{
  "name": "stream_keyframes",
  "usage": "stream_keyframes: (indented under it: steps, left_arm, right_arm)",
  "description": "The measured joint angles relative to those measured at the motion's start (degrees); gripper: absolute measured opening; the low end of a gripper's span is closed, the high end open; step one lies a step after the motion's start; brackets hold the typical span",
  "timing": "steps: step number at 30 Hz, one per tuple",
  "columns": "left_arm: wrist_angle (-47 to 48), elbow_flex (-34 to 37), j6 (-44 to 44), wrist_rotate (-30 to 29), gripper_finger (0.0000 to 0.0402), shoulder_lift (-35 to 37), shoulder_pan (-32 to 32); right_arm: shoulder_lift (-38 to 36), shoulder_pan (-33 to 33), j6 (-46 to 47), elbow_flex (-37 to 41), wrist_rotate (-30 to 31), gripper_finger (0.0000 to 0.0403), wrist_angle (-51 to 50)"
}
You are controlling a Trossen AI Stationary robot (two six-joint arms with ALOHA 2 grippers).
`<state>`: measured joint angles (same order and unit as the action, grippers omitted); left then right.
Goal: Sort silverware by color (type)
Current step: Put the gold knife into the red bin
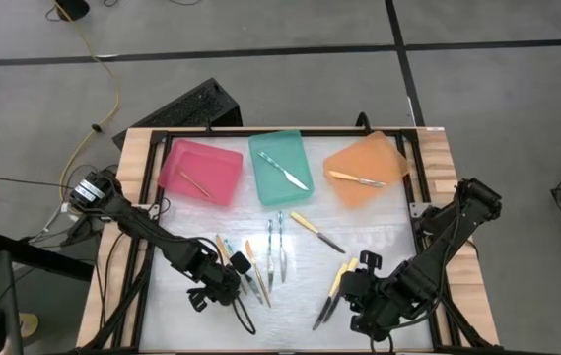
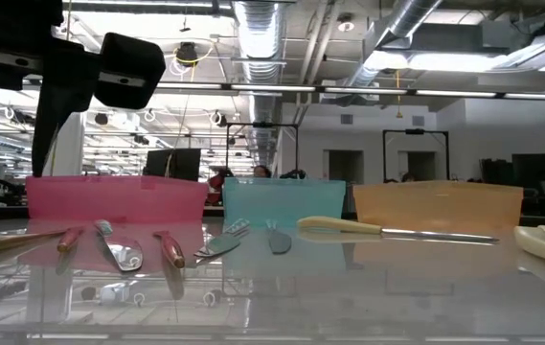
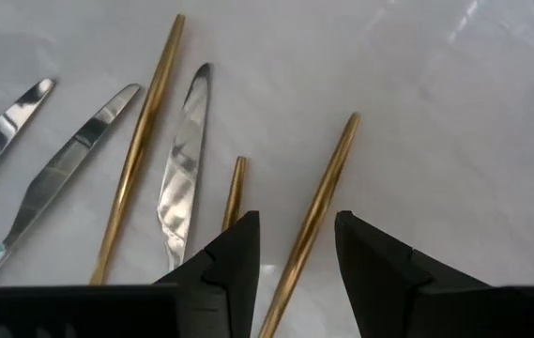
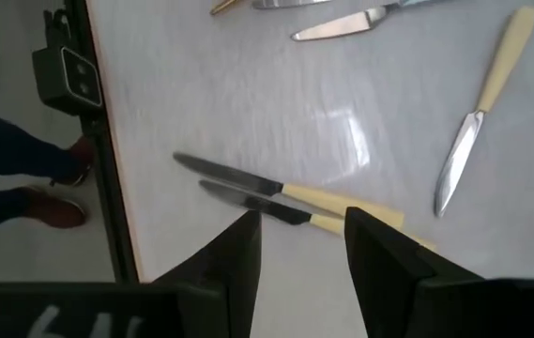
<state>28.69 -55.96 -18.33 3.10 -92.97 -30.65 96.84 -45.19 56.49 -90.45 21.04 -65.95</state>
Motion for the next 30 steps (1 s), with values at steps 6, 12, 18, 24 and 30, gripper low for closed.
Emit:
stream_keyframes:
  steps: [6, 12, 18, 24, 30]
  left_arm:
    - [0.0, 0.0, -0.6, 1.5, 0.0125, 0.0, 0.1]
    - [0.0, 0.0, -1.6, 0.8, 0.0125, 0.0, 0.4]
    - [-1.7, 0.0, -4.4, 1.1, 0.0125, -2.0, 0.7]
    - [-1.6, 0.0, -5.3, 2.9, 0.0125, -4.4, 0.8]
    - [-2.0, 0.0, -7.2, 3.3, 0.0125, -7.2, 0.7]
  right_arm:
    - [0.0, 0.0, -0.1, 0.0, 0.1, 0.0162, 0.0]
    - [0.0, 0.0, -0.2, 0.0, 0.1, 0.0162, 0.0]
    - [0.0, 0.3, -0.9, 0.0, 0.1, 0.0162, -0.2]
    - [0.0, 0.5, -1.2, 0.0, 0.1, 0.0162, -1.1]
    - [0.0, 0.7, -1.3, 0.0, 0.1, 0.0162, -1.3]
